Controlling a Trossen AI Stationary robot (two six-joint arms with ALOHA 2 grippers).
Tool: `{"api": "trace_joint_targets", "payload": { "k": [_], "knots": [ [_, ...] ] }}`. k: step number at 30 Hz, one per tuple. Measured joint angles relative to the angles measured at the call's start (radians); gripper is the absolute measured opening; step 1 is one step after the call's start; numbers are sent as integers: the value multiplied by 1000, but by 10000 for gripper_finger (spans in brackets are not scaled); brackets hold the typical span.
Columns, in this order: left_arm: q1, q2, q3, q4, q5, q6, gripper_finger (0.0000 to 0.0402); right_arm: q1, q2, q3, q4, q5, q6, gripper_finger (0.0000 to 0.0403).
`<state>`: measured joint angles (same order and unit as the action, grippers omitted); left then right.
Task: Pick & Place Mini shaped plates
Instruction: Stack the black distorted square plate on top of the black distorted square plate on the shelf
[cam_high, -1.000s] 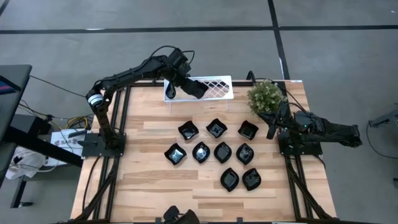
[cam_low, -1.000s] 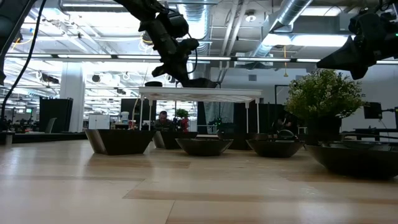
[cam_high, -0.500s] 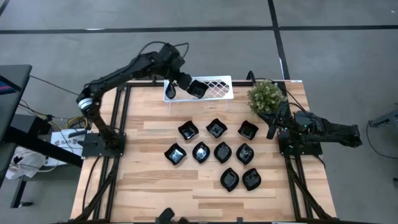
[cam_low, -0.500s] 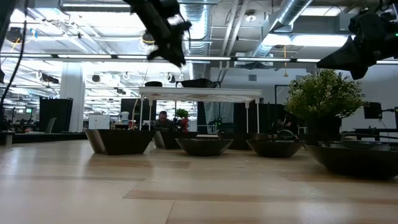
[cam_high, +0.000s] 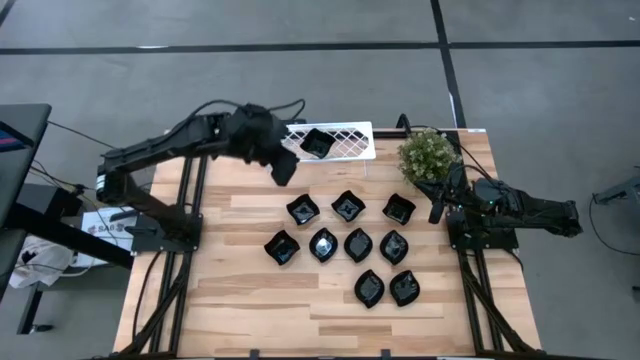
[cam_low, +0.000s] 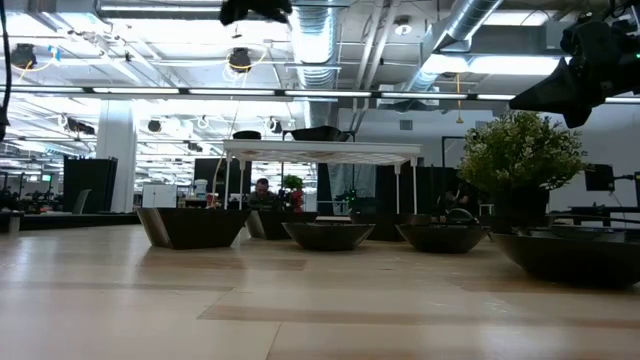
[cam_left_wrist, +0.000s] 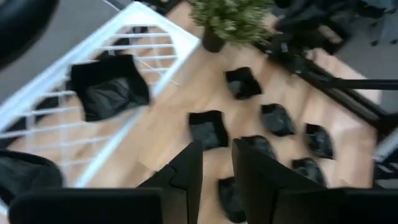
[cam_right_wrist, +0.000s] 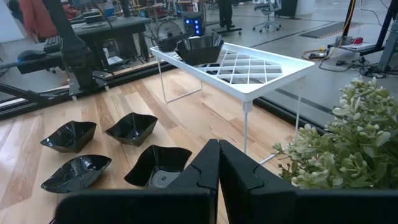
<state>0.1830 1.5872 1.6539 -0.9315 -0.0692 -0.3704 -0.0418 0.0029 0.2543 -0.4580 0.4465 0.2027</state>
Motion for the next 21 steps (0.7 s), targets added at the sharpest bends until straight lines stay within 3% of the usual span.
{"api": "trace_joint_targets", "payload": {
  "k": [8,15,21],
  "knots": [
    [-160,-18,0,-58,-87,-162,88,0,0,0,0,0,0,1],
    [-224,-19,-5,-161,-109,-291,88,0,0,0,0,0,0,1],
    [-279,-25,-170,-160,-106,-407,102,0,0,0,0,0,0,1]
  ]
}}
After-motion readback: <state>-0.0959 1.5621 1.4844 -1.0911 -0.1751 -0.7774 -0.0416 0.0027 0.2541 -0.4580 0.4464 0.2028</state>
